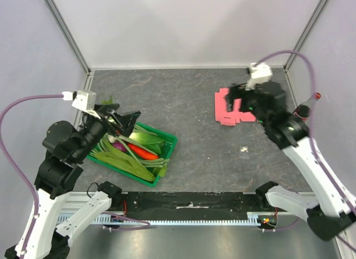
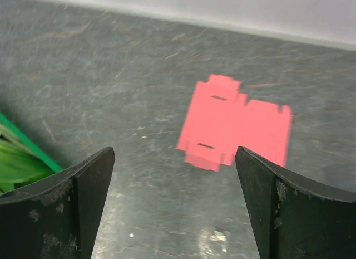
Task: Fold the paper box
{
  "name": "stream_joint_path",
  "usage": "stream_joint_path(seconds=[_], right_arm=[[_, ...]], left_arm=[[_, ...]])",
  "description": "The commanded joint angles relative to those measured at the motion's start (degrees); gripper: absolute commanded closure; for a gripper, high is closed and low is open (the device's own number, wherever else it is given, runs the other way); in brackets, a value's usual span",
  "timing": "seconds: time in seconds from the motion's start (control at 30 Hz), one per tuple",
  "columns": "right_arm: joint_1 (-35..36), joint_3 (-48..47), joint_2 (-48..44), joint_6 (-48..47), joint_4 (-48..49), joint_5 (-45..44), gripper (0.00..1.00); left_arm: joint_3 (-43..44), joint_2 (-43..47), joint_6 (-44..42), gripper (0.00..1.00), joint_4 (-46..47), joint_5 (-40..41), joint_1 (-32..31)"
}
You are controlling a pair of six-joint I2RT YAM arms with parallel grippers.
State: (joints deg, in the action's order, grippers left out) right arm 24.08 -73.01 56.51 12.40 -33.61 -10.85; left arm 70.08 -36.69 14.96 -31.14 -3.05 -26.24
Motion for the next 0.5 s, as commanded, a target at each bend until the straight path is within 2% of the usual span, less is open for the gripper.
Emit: stream_joint_path(seconds=[0.0, 0.03, 0.1, 0.23, 0.27, 0.3, 0.33, 0.37, 0.4, 0.47], right_arm=[[7.6, 2.5, 14.1, 6.0, 8.4, -2.9, 0.02], [7.6, 3.1, 16.7, 8.1, 10.6, 1.9, 0.02], [7.3, 2.8, 23.9, 7.9, 15.4, 3.8, 0.02], [4.1, -4.4, 36.6, 2.6, 14.7, -1.8, 0.02], [3.7, -6.8, 39.4, 2.5, 10.5, -5.4, 0.02], [1.3, -8.0, 42.9, 4.2, 8.9, -4.3, 0.02], [-1.1, -5.1, 43.0, 6.7, 11.8, 1.2, 0.03], [-3.3, -1.0, 42.0, 11.6, 16.0, 10.6, 0.05], [-7.0, 2.9, 39.4, 19.7, 19.5, 12.5, 0.07], [-8.8, 10.8, 36.3, 25.6, 24.2, 6.9, 0.06]], left_arm=[[-4.6, 0.3, 2.1, 0.00, -0.3, -6.3, -0.2], [-5.2, 0.0, 3.0, 0.00, -0.6, -6.9, -0.2], [-6.7, -0.3, 4.0, 0.00, -1.3, -7.5, -0.1], [-11.4, 0.4, 7.2, 0.00, -1.3, -9.3, -0.2], [-13.3, 0.4, 8.0, 0.00, -1.1, -9.5, -0.2], [-14.2, 0.3, 8.8, 0.00, -1.1, -9.6, -0.2], [-14.9, -0.5, 10.6, 0.00, -1.0, -9.9, -0.2], [-16.5, -0.8, 11.4, 0.00, 0.1, -11.4, -0.2], [-17.5, -1.2, 12.1, 0.00, 1.1, -12.6, -0.2], [-20.9, -1.8, 14.6, 0.01, 4.1, -15.4, -0.2]])
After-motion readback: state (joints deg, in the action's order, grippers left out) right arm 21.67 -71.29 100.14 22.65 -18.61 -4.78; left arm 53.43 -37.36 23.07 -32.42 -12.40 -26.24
